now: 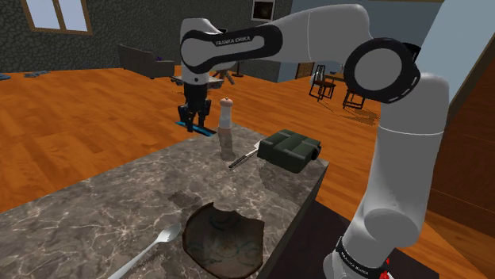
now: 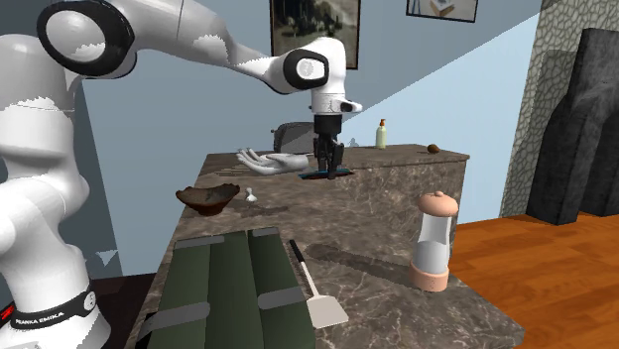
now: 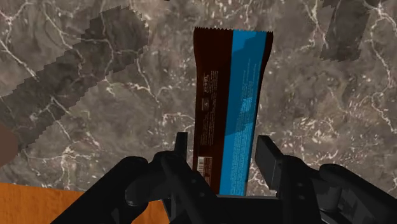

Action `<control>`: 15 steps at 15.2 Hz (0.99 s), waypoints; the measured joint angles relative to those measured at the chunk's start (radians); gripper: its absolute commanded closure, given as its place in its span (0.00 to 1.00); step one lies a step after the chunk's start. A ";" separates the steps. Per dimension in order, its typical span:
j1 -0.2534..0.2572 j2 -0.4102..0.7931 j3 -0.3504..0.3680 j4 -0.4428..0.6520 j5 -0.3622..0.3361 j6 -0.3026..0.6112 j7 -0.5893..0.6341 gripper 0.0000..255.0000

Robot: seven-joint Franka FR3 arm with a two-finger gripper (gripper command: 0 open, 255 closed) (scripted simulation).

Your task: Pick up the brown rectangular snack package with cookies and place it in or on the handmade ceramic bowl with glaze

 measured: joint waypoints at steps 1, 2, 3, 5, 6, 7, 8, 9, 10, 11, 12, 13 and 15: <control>0.006 -0.038 0.007 -0.054 0.005 0.016 0.013 1.00; 0.013 -0.068 0.013 -0.093 0.010 0.026 0.025 1.00; 0.020 -0.100 0.020 -0.136 0.015 0.037 0.039 1.00; 0.033 -0.160 0.033 -0.216 0.026 0.059 0.063 1.00; 0.038 -0.193 0.039 -0.262 0.034 0.072 0.073 1.00; 0.045 -0.227 0.045 -0.298 0.042 0.074 0.084 1.00; 0.052 -0.254 0.053 -0.331 0.048 0.081 0.098 1.00; 0.059 -0.282 0.060 -0.358 0.055 0.081 0.109 1.00; 0.067 -0.311 0.068 -0.391 0.063 0.085 0.120 1.00; 0.076 -0.339 0.077 -0.421 0.071 0.090 0.135 1.00; 0.084 -0.366 0.084 -0.444 0.079 0.086 0.147 1.00; 0.092 -0.390 0.093 -0.465 0.087 0.084 0.160 1.00; 0.109 -0.438 0.109 -0.526 0.105 0.099 0.183 1.00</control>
